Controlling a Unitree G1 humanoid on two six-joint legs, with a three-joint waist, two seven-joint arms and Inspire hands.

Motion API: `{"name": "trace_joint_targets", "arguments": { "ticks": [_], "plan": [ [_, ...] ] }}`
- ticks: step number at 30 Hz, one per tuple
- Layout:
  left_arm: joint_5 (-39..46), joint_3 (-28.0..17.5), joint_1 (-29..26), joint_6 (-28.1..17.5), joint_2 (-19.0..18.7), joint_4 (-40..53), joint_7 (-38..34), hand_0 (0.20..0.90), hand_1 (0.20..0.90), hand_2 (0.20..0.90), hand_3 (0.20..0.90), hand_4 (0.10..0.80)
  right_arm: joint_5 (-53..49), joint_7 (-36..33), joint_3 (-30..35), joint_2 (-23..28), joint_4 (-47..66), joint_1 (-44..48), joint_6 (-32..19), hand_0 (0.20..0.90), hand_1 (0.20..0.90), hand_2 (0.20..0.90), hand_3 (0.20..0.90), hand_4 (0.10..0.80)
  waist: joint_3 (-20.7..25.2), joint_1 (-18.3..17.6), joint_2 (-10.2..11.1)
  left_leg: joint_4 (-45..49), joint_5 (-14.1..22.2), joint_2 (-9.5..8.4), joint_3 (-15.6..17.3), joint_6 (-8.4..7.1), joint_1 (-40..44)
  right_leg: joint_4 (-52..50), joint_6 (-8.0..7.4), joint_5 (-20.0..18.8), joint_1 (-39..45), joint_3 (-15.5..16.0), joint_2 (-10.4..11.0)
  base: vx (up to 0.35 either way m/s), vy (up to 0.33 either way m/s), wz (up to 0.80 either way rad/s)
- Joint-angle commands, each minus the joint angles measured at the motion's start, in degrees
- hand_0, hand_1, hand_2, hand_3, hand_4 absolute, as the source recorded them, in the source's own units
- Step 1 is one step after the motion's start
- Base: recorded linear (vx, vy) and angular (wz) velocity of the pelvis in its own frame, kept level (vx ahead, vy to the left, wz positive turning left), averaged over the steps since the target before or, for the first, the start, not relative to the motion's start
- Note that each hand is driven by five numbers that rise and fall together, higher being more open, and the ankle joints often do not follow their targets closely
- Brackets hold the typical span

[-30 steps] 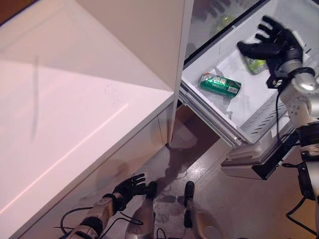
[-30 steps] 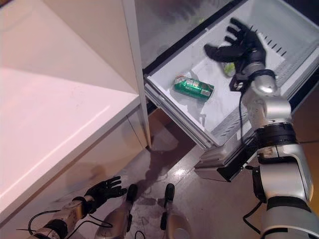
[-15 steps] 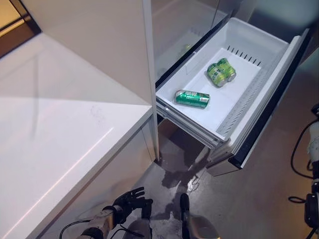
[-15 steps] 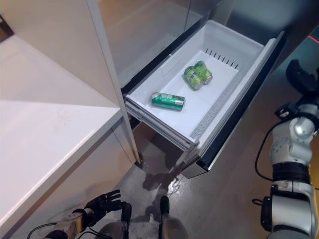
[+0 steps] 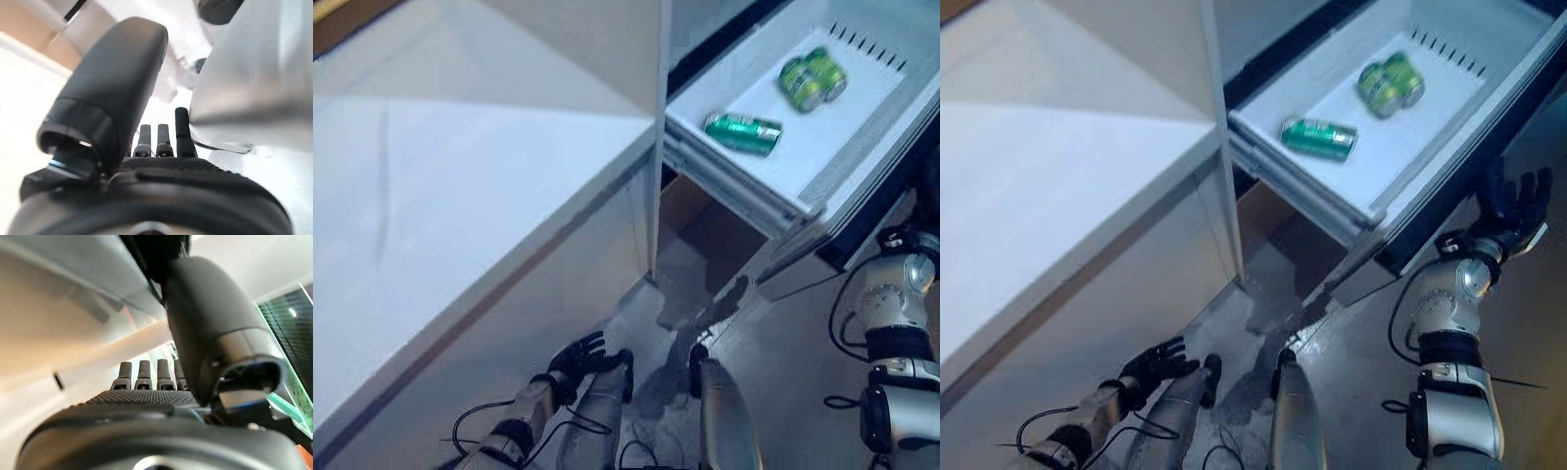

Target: Put drinks into fridge and close the fridge

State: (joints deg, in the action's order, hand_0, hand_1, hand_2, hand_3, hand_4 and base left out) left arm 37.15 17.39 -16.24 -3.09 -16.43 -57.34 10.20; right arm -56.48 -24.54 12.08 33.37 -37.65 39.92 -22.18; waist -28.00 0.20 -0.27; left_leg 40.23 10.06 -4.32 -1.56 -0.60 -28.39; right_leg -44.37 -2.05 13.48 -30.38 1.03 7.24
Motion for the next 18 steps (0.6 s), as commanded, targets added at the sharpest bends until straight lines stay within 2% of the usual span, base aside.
{"name": "trace_joint_targets", "arguments": {
  "ticks": [1,4,5,6,7,18],
  "plan": [
    [0.2,1.6,4.9,-0.1,1.8,1.7,-0.4,0.9,0.9,0.9,0.9,0.8,0.4,3.2,-2.7,3.6,4.7,0.5,-3.6,0.9,0.9,0.9,0.9,0.8,3.3,1.1,1.0,5.1,7.3,-1.24,2.7,6.32,0.8,4.7,3.91,-4.1,4.5,0.3,-1.0,-0.01,0.006,0.06],
    [0.5,1.4,4.9,-0.2,1.8,2.0,-0.7,0.9,0.9,0.9,0.9,0.8,-0.1,3.8,-2.7,3.6,4.7,0.7,-3.1,0.9,0.9,0.9,0.9,0.8,3.3,1.1,0.9,5.4,7.4,-1.22,2.7,6.33,0.4,4.2,4.02,-3.9,4.1,0.3,-1.1,-0.02,0.018,-0.1],
    [2.1,0.1,4.9,-0.5,1.7,3.1,-1.9,0.9,0.9,0.9,0.9,0.8,-1.4,7.0,-3.3,3.4,4.9,1.6,-1.2,0.9,0.9,0.9,0.9,0.8,2.8,1.3,0.5,7.1,7.5,-1.25,2.8,6.39,-1.0,1.9,4.59,-3.2,2.3,0.5,-1.6,-0.041,0.096,-0.06],
    [3.1,-1.6,6.1,-0.7,1.2,4.1,-2.7,0.9,0.9,0.9,0.9,0.8,-4.1,13.3,-4.9,4.0,5.5,3.5,3.2,0.9,0.9,0.9,0.9,0.8,3.1,1.7,-0.1,9.3,7.5,-1.5,2.7,6.1,-3.4,-1.2,5.17,-2.2,-0.5,0.6,-2.3,-0.035,0.11,-0.03],
    [3.4,-1.9,6.5,-0.8,1.1,4.2,-2.9,0.9,0.9,0.9,0.9,0.8,-4.1,15.4,-5.6,4.3,5.7,4.4,4.6,0.9,0.9,0.9,0.9,0.8,3.4,1.8,-0.2,9.8,7.6,-1.66,2.5,6.06,-4.1,-1.9,5.28,-2.0,-1.3,0.6,-2.5,0.008,0.082,-0.05],
    [4.6,-3.4,9.7,-0.8,0.2,4.5,-2.0,0.9,0.9,0.9,0.9,0.8,-3.4,27.7,-13.1,5.8,6.5,11.5,13.8,0.9,0.9,0.9,0.9,0.8,3.8,4.1,-0.6,9.7,6.6,-2.73,1.2,5.59,-4.2,-3.3,5.59,-1.8,-1.8,1.4,-2.5,0.036,0.022,0.02]
  ]
}}
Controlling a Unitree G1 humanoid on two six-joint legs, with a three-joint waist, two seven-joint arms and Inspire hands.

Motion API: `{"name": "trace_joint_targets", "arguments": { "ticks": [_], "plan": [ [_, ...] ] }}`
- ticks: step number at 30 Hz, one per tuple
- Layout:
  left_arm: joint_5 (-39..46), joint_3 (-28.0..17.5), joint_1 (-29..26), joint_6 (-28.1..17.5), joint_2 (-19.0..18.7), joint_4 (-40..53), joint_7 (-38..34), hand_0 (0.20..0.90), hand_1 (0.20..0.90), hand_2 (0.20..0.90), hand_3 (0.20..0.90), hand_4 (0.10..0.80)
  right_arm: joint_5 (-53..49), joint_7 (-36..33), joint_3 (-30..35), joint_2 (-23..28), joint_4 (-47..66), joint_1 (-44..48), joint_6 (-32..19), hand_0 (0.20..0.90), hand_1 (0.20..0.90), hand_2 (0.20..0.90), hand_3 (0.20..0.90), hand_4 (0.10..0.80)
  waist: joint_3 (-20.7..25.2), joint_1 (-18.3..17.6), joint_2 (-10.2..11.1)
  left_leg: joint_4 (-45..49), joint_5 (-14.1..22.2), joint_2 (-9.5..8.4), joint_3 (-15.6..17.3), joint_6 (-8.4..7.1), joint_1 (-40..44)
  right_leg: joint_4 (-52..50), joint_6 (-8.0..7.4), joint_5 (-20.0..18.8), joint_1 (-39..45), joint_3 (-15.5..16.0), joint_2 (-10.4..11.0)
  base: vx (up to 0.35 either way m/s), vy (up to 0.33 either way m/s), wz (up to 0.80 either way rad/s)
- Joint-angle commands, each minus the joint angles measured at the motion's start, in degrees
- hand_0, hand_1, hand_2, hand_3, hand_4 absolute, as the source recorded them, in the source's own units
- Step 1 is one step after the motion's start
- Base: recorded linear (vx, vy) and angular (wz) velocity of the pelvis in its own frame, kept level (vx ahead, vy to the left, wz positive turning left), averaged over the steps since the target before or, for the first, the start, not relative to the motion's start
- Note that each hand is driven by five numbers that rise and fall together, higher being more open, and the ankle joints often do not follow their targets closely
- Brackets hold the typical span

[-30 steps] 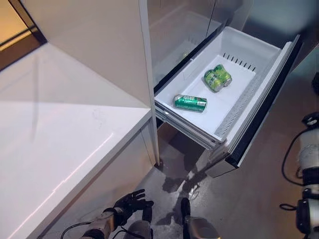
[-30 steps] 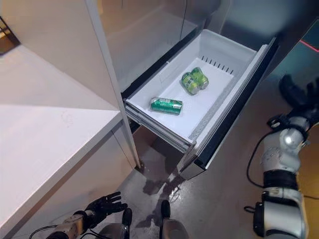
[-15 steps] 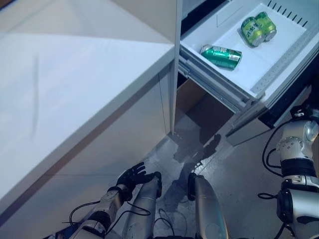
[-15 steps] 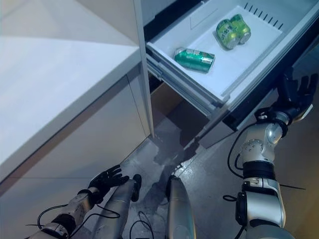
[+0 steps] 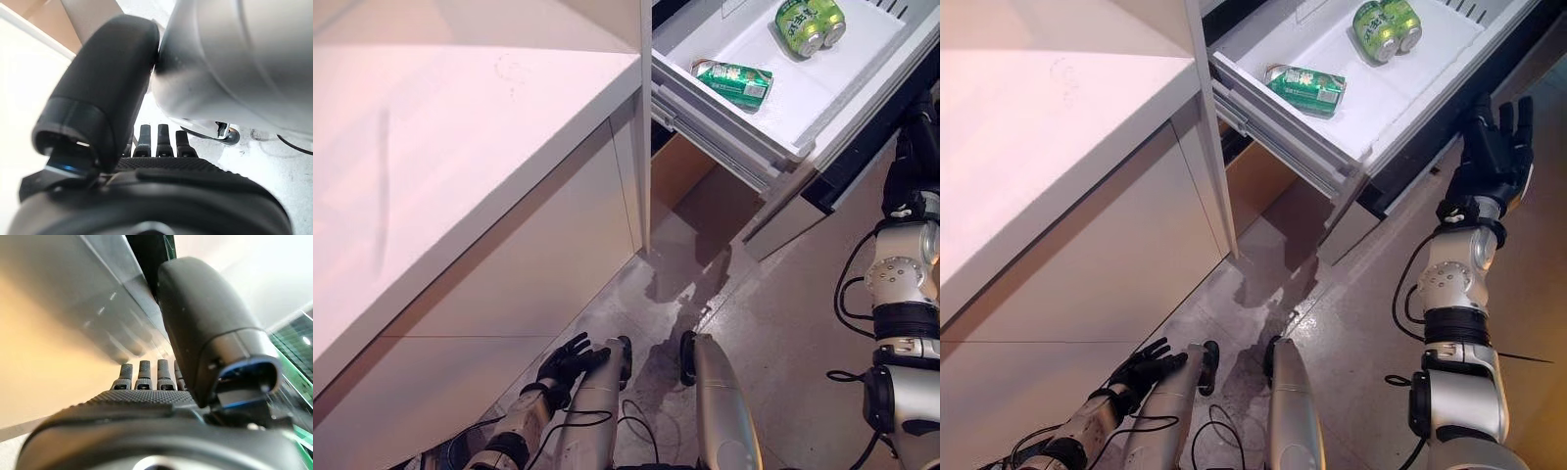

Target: Put drinks into fridge and close the fridge

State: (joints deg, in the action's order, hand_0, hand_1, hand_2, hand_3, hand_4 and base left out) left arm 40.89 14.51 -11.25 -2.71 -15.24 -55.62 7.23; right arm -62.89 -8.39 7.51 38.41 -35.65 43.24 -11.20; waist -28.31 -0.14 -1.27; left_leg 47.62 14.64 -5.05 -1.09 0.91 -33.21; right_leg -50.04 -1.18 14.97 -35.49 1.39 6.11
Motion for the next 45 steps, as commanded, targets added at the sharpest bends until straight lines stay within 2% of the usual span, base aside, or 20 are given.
{"name": "trace_joint_targets", "arguments": {
  "ticks": [1,8,15,23,28,33,38,44,45],
  "plan": [
    [1.0,-0.5,4.9,-1.2,-1.0,2.9,1.0,0.9,0.9,0.9,0.9,0.8,3.2,12.0,-9.3,0.9,4.6,9.0,3.2,0.9,0.9,0.9,0.9,0.8,4.1,4.7,0.3,2.1,1.8,-2.1,0.6,4.03,0.6,2.4,4.7,-3.4,3.4,1.1,-1.3,0.032,0.04,0.02],
    [1.3,0.3,6.3,-0.9,-1.6,3.2,3.1,0.9,0.9,0.9,0.9,0.8,7.3,16.9,-17.6,1.8,1.6,18.3,6.8,0.9,0.9,0.9,0.9,0.8,4.2,7.5,-0.1,-0.9,-0.2,-2.99,-1.1,3.84,2.4,3.4,4.47,-3.7,5.0,2.1,-0.5,0.044,0.057,0.09],
    [1.0,0.8,7.3,-0.4,-2.8,3.2,4.0,0.9,0.9,0.9,0.9,0.8,9.3,16.6,-22.3,1.8,-4.2,26.0,7.6,0.9,0.9,0.9,0.9,0.8,4.5,10.5,-0.5,-6.8,-2.7,-3.18,-3.0,3.56,5.8,7.1,3.44,-4.8,8.7,3.5,1.3,0.054,0.059,0.17],
    [-1.5,1.2,7.8,0.0,-4.4,1.6,4.2,0.9,0.9,0.9,0.9,0.8,9.9,13.7,-23.1,1.7,-8.3,28.6,6.8,0.9,0.9,0.9,0.9,0.8,5.4,12.3,0.0,-12.9,-4.4,-2.83,-4.7,3.34,10.6,13.0,1.48,-6.9,14.0,4.9,3.5,0.068,0.027,0.22],
    [-2.5,1.4,7.7,-0.1,-5.2,1.1,4.5,0.9,0.9,0.9,0.9,0.8,9.7,11.2,-22.6,2.0,-9.0,27.5,5.2,0.9,0.9,0.9,0.9,0.8,6.1,12.4,1.0,-16.8,-5.3,-2.27,-5.4,3.23,13.8,18.0,0.13,-8.9,17.5,5.2,4.1,0.058,-0.034,0.09],
    [-3.5,1.5,7.4,-0.6,-6.0,0.5,4.2,0.9,0.9,0.9,0.9,0.8,9.8,7.5,-20.9,2.7,-8.3,24.8,1.9,0.9,0.9,0.9,0.9,0.8,7.6,11.4,2.7,-21.5,-6.7,-1.19,-5.6,2.94,17.0,24.9,-1.27,-12.1,20.8,4.8,4.2,0.026,-0.097,-0.04],
    [-3.5,0.9,7.2,-1.0,-6.4,-0.7,4.1,0.9,0.9,0.9,0.9,0.8,12.8,3.4,-18.2,4.2,-2.3,19.7,-2.3,0.9,0.9,0.9,0.9,0.8,10.0,8.7,4.1,-26.8,-7.8,0.68,-4.5,2.06,21.2,32.8,-1.71,-14.5,24.7,3.2,2.6,0.006,-0.094,-0.08],
    [-4.0,-2.5,8.4,-1.8,-4.7,-3.4,4.3,0.9,0.9,0.9,0.9,0.8,16.5,-0.7,-8.8,3.7,13.0,-0.8,-0.2,0.9,0.9,0.9,0.9,0.8,16.0,3.7,5.3,-34.9,-9.5,2.72,-1.0,0.55,27.3,42.1,-1.56,-16.3,30.3,0.5,-0.1,0.05,-0.071,-0.31],
    [-4.0,-3.9,9.2,-2.7,-3.9,-3.8,4.6,0.9,0.9,0.9,0.9,0.8,18.1,-1.4,-6.4,1.5,16.0,-8.9,0.1,0.9,0.9,0.9,0.9,0.8,17.7,2.3,5.4,-37.6,-10.2,3.13,0.0,0.11,29.2,44.6,-1.48,-16.8,31.8,-0.4,-0.9,0.042,-0.051,-0.34]
  ]
}}
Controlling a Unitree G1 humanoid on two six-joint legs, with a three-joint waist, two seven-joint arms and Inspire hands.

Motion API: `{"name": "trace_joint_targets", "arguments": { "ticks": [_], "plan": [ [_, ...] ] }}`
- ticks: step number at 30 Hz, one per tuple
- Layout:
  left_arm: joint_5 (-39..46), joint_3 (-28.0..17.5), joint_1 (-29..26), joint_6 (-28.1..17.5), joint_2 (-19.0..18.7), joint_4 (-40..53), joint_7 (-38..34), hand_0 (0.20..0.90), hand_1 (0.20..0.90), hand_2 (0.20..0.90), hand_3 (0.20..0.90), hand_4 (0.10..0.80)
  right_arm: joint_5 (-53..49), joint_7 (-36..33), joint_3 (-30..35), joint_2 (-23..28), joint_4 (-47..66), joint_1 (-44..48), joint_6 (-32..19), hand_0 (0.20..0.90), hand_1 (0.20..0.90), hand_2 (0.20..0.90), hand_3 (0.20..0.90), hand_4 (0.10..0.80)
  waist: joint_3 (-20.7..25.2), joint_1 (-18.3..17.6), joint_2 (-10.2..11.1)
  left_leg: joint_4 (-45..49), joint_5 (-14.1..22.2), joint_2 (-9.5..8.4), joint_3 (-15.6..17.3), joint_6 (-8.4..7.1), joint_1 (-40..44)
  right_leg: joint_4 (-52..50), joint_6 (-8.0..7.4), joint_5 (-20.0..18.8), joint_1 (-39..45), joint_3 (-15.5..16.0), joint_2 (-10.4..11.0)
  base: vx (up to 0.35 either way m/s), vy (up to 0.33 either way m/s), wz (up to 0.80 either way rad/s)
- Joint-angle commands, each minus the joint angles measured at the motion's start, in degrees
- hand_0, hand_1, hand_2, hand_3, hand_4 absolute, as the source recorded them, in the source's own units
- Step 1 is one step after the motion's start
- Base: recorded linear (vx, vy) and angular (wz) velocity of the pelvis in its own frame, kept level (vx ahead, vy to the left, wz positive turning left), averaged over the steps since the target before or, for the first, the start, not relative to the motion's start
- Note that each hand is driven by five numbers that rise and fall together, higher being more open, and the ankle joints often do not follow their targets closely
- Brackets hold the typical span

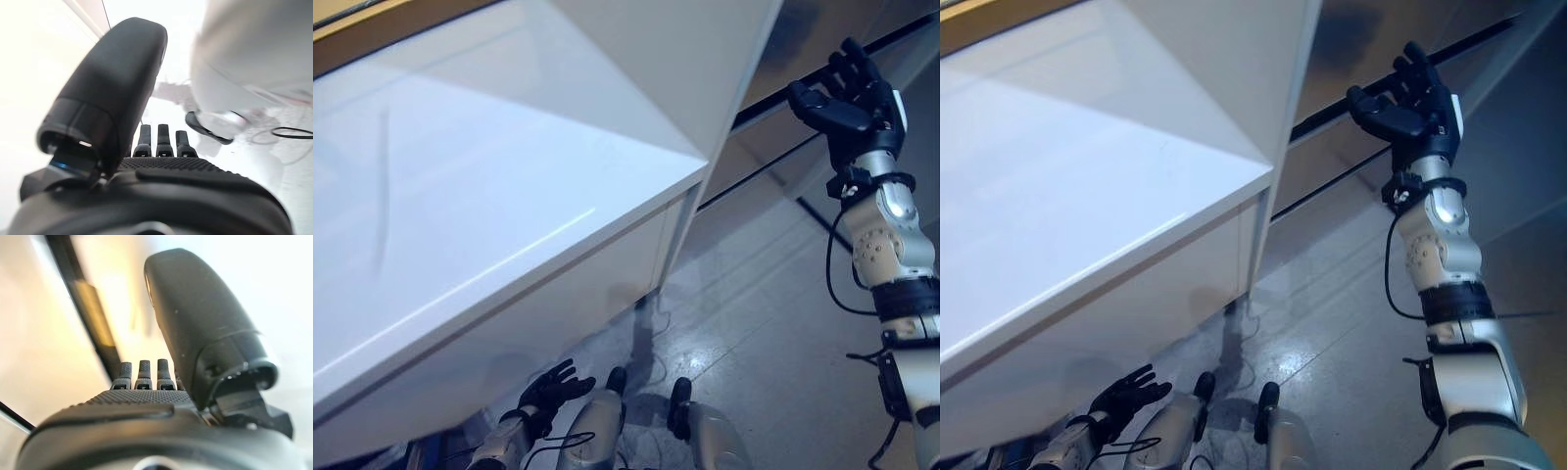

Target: Put drinks into fridge and close the fridge

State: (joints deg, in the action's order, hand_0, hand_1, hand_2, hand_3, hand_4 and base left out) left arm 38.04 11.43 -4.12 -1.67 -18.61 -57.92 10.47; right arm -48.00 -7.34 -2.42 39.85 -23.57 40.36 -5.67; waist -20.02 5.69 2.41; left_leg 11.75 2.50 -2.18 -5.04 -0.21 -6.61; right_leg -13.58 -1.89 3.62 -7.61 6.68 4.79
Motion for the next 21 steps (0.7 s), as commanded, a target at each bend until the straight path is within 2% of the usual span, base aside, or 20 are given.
{"name": "trace_joint_targets", "arguments": {
  "ticks": [1,2,4,7,8,9,11,12,13,15,17,18,21],
  "plan": [
    [-1.2,-1.2,2.5,-4.2,-0.3,-1.5,1.5,0.9,0.9,0.9,0.9,0.8,3.9,-3.0,4.4,-0.9,4.8,-8.9,-4.4,0.9,0.9,0.9,0.9,0.8,10.1,-3.8,1.8,-2.6,1.7,0.36,4.2,1.09,3.3,8.8,-0.7,-5.7,4.4,-6.0,0.2,0.041,-0.062,-0.34],
    [-0.4,-2.5,3.5,-4.9,0.7,-1.2,1.0,0.9,0.9,0.9,0.9,0.8,4.6,-0.3,5.0,-4.6,6.2,-16.5,-4.4,0.9,0.9,0.9,0.9,0.8,11.1,-5.0,1.7,-4.2,1.2,0.59,4.4,1.03,4.5,9.9,-0.51,-6.0,5.2,-6.8,-0.5,0.016,-0.051,-0.37],
    [-1.1,-3.9,5.5,-5.9,1.5,-0.9,1.8,0.9,0.9,0.9,0.9,0.8,6.5,2.3,6.1,-8.2,7.4,-25.0,-4.9,0.9,0.9,0.9,0.9,0.8,12.2,-5.8,1.6,-5.4,1.0,0.82,4.9,1.02,5.8,10.6,-0.25,-5.9,6.1,-7.4,-1.1,0.015,-0.058,-0.41],
    [-2.2,-4.8,7.4,-6.9,2.7,-0.2,0.9,0.9,0.9,0.9,0.9,0.8,5.8,8.3,4.8,-12.5,6.1,-32.7,-2.5,0.9,0.9,0.9,0.9,0.8,13.3,-6.7,1.6,-6.8,0.6,1.08,5.5,0.99,7.3,11.6,0.05,-6.0,7.3,-7.9,-1.9,0.0,-0.056,-0.22],
    [-2.4,-5.3,7.7,-6.5,2.9,0.1,0.8,0.9,0.9,0.9,0.9,0.8,3.5,11.0,4.0,-14.2,4.6,-35.1,0.5,0.9,0.9,0.9,0.9,0.8,13.8,-7.1,1.6,-7.7,0.2,1.18,5.7,0.91,7.9,12.0,0.2,-6.1,7.7,-7.9,-2.3,-0.015,-0.044,-0.25],
    [-2.3,-5.6,7.9,-6.4,2.9,0.1,0.9,0.9,0.9,0.9,0.9,0.8,2.2,12.5,3.2,-15.3,2.6,-36.9,0.2,0.9,0.9,0.9,0.9,0.8,14.1,-7.3,1.6,-8.2,0.0,1.23,6.0,0.86,8.4,12.3,0.28,-6.1,8.1,-7.9,-2.5,-0.013,-0.034,-0.27],
    [-2.2,-5.7,8.0,-6.3,2.9,0.0,0.9,0.9,0.9,0.9,0.9,0.8,1.0,12.7,3.0,-15.6,1.9,-37.3,1.1,0.9,0.9,0.9,0.9,0.8,14.1,-7.3,1.7,-8.3,-0.1,1.25,6.1,0.84,8.6,12.5,0.3,-6.1,8.3,-7.9,-2.5,-0.011,-0.031,-0.14],
    [-2.0,-6.2,7.5,-5.4,3.4,-0.9,1.1,0.9,0.9,0.9,0.9,0.8,1.1,14.4,0.1,-20.4,-7.2,-39.9,3.4,0.9,0.9,0.9,0.9,0.8,15.0,-7.7,1.6,-10.2,-0.9,1.34,6.5,0.66,10.1,14.0,0.56,-6.3,10.0,-7.5,-3.2,-0.036,-0.047,0.02],
    [-1.8,-5.8,7.2,-5.6,3.6,-1.7,1.2,0.9,0.9,0.9,0.9,0.8,1.6,14.6,-0.5,-21.3,-10.7,-39.8,4.1,0.9,0.9,0.9,0.9,0.8,15.3,-7.6,1.5,-11.0,-1.4,1.4,6.5,0.58,10.4,14.4,0.63,-6.5,10.3,-7.2,-3.4,-0.052,-0.042,-0.03],
    [-1.4,-5.2,5.7,-6.1,4.3,-4.7,2.4,0.9,0.9,0.9,0.9,0.8,4.3,16.4,-1.5,-23.4,-24.2,-38.4,1.8,0.9,0.9,0.9,0.9,0.8,15.8,-7.0,1.1,-13.3,-2.5,1.66,6.5,0.28,11.4,16.3,0.72,-7.0,11.5,-6.3,-3.9,-0.045,-0.001,-0.01],
    [-1.4,-4.8,4.5,-6.4,4.7,-6.3,2.8,0.9,0.9,0.9,0.9,0.8,6.5,16.6,-1.9,-24.0,-30.0,-37.2,1.4,0.9,0.9,0.9,0.9,0.8,16.1,-6.5,0.9,-14.4,-3.1,1.84,6.4,0.05,11.7,17.1,0.81,-7.2,12.1,-5.7,-4.1,-0.031,0.002,0.03],
    [-1.8,-4.2,3.1,-6.9,5.5,-8.7,3.0,0.9,0.9,0.9,0.9,0.8,8.1,15.7,-1.9,-24.8,-36.9,-35.6,1.5,0.9,0.9,0.9,0.9,0.8,16.4,-5.9,0.7,-15.3,-3.7,2.06,6.2,-0.27,11.9,17.7,0.85,-7.2,12.5,-5.0,-4.2,-0.021,-0.003,0.06],
    [-3.2,-4.1,2.4,-7.8,6.1,-11.6,3.6,0.9,0.9,0.9,0.9,0.8,11.6,15.1,-2.0,-25.6,-42.8,-34.5,1.9,0.9,0.9,0.9,0.9,0.8,16.8,-5.2,0.6,-15.2,-3.8,2.12,5.8,-0.33,11.9,17.7,0.95,-6.9,12.9,-4.3,-4.1,0.0,-0.001,0.09]
  ]
}}
